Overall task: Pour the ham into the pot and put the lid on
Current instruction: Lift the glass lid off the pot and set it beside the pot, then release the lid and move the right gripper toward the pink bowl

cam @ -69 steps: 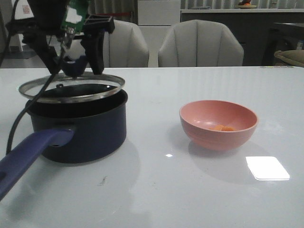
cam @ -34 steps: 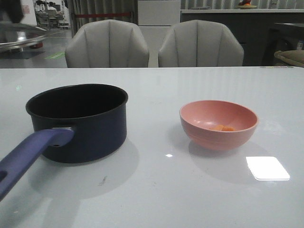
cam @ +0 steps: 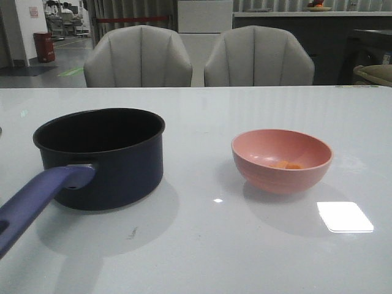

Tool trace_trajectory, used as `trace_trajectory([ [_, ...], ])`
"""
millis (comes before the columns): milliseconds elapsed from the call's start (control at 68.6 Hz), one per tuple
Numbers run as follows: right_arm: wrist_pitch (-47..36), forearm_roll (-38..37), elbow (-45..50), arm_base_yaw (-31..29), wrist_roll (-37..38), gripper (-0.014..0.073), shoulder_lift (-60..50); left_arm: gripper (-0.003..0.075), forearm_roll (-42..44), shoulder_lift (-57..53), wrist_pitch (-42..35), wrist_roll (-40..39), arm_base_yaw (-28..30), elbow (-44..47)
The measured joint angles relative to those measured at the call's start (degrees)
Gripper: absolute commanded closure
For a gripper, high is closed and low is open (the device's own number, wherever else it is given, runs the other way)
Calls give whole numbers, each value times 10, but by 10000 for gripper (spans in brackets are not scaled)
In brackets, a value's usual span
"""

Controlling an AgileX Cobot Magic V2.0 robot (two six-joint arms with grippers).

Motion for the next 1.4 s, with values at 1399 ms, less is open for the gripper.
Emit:
trace_trajectory([
  [1399,0,0,0,0,0,415,0,103,49,-158,5,3,-73,0],
])
